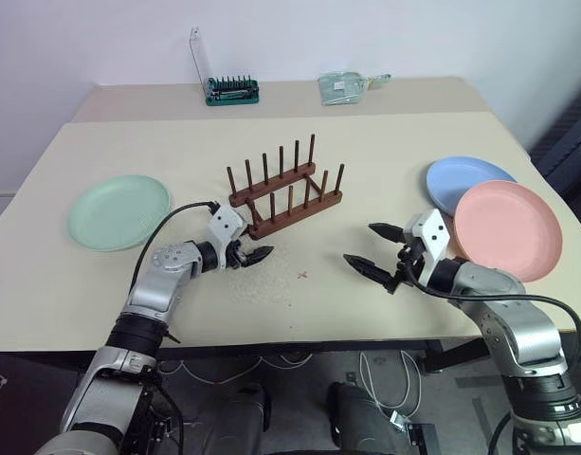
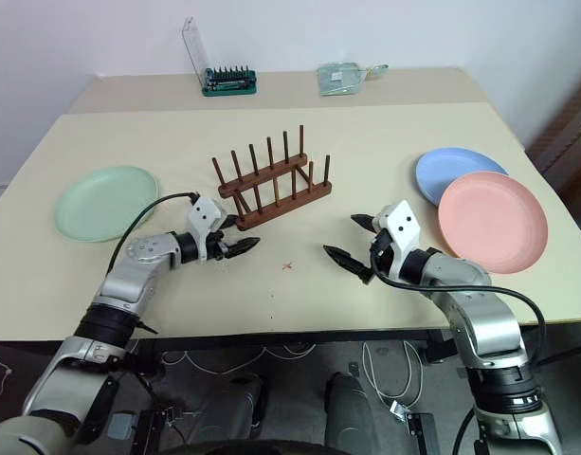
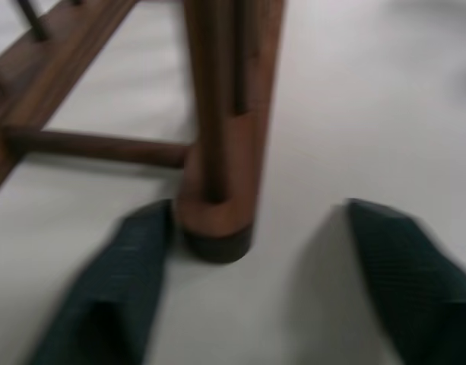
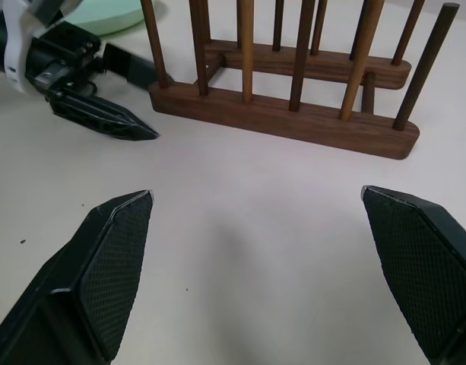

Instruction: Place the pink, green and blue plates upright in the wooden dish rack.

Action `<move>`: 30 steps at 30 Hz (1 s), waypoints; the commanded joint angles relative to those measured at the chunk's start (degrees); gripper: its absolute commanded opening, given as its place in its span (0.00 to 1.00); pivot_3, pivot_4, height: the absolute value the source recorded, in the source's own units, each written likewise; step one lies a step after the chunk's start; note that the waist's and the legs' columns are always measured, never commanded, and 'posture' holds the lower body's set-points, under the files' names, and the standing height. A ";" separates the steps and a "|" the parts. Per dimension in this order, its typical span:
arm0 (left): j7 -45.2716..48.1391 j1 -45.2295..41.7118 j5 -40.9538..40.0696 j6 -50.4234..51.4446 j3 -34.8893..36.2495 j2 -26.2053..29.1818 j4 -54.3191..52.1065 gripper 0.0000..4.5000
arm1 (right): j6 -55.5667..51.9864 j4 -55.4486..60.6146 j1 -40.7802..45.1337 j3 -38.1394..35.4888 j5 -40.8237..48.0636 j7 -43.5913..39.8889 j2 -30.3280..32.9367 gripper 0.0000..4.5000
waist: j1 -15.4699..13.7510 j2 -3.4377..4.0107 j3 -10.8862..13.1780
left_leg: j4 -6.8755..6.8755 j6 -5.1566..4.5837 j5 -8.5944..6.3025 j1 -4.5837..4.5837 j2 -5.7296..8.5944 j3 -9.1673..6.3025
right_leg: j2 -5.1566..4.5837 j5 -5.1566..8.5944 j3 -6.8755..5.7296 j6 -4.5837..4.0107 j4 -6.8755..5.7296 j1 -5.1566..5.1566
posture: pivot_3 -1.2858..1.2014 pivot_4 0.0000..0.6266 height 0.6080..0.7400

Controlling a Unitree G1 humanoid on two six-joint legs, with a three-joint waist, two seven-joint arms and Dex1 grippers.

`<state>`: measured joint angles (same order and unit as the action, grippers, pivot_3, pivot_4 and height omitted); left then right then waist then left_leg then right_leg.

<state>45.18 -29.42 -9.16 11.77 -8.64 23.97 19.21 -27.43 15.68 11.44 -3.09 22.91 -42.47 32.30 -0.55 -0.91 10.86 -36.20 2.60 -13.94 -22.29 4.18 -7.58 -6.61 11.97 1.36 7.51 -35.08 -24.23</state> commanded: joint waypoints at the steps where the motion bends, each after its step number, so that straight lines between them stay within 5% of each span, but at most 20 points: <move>1: 0.92 1.37 1.32 -0.78 -0.71 0.03 0.59 0.36 | -0.27 3.56 0.08 -0.29 1.23 0.71 -0.57 1.00 | 0.02 0.00 0.00 | 0.00 0.00 0.00 0.00 0.00 0.00 | 0.00 0.00 0.00 0.00 0.00 0.00 | 0.52 0.24 1.00; 3: 0.97 2.11 1.45 -0.83 -0.79 -0.16 -0.33 0.16 | -0.22 3.60 -0.58 -0.48 1.33 0.39 -0.17 1.00 | 0.03 0.00 0.00 | 0.00 0.00 0.00 0.00 0.00 0.00 | 0.00 0.00 0.00 0.00 0.00 0.00 | 0.52 0.24 1.00; 9: 2.34 4.06 1.82 -1.03 -0.42 1.10 -3.04 0.15 | -0.73 3.51 -0.47 -1.05 1.71 -0.01 0.90 1.00 | 0.32 0.01 -0.01 | 0.03 0.00 0.00 0.02 -0.01 -0.01 | 0.01 0.00 0.00 0.00 -0.01 0.00 | 0.52 0.24 1.00; 17: 19.37 9.02 -3.25 -1.27 -2.61 8.99 -14.68 0.15 | 0.31 1.16 -1.32 -1.59 0.74 -2.82 4.56 1.00 | 1.21 0.03 -0.01 | 0.05 -0.01 0.00 0.00 -0.02 -0.03 | 0.01 0.01 -0.01 -0.01 -0.01 -0.01 | 0.52 0.24 1.00; 25: 19.21 2.46 2.15 -7.56 -4.57 8.25 -2.39 0.15 | 0.68 1.85 -2.33 -1.47 0.52 -2.00 4.31 1.00 | 1.06 0.02 -0.01 | 0.03 -0.01 0.00 -0.01 -0.01 -0.03 | -0.01 0.02 -0.01 0.00 0.02 0.02 | 0.52 0.24 1.00; 30: 15.20 0.34 2.54 -7.64 -1.56 7.83 2.43 0.67 | 0.59 3.15 -4.41 -2.72 0.26 -1.21 5.31 1.00 | 1.20 0.02 -0.01 | 0.03 -0.01 0.00 0.01 -0.01 -0.04 | 0.00 0.02 -0.01 0.01 -0.01 0.01 | 0.52 0.24 1.00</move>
<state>63.49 -29.20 -8.74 4.12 -11.87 31.15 19.66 -27.66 16.14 7.32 -3.60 23.11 -43.93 36.72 0.64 -0.89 10.85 -36.17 2.59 -13.95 -22.29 4.17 -7.62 -6.60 11.99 1.35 7.52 -35.09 -24.21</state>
